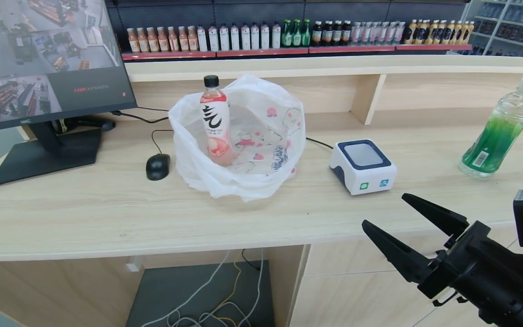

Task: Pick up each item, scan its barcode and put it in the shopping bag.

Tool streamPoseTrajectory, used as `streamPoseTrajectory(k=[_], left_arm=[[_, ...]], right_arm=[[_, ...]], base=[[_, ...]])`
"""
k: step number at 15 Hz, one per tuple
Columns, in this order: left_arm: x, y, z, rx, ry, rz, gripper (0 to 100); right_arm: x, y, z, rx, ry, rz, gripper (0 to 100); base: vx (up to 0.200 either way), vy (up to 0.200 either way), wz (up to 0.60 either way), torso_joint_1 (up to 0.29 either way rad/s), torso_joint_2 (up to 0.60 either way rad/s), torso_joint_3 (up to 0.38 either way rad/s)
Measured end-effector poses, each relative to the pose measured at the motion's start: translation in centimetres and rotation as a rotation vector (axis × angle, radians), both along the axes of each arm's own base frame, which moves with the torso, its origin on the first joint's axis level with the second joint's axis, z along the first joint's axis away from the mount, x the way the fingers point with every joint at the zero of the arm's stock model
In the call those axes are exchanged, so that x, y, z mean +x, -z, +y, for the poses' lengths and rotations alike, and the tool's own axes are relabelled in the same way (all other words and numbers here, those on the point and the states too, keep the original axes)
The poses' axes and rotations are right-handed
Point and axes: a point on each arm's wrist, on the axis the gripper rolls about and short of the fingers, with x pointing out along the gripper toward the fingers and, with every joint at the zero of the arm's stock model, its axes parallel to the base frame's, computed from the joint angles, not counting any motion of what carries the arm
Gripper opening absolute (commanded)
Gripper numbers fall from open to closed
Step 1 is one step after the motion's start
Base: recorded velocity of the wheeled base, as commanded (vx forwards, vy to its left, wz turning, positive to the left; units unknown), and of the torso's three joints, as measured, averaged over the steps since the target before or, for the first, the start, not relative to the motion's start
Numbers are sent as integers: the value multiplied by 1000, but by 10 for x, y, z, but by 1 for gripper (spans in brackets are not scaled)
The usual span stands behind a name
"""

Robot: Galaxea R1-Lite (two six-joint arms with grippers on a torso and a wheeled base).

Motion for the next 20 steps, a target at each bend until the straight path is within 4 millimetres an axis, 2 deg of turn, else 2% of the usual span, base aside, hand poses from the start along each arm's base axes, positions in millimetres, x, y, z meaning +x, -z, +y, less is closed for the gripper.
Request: streamPoseTrajectory(k=[7,15,20], left_arm=[[0,0,0,0,0,0,100],[0,0,0,-1,0,0,100],[0,0,0,-1,0,0,100]], right_arm=[[-1,-3,-2,13,4,-13,100],[8,-13,-12,38,77,-54,100],[9,-12,-12,35,82,-49,100]], base=[[0,-200,0,2,2,2],[0,-200,0,2,3,2],[0,-200,0,2,2,4]])
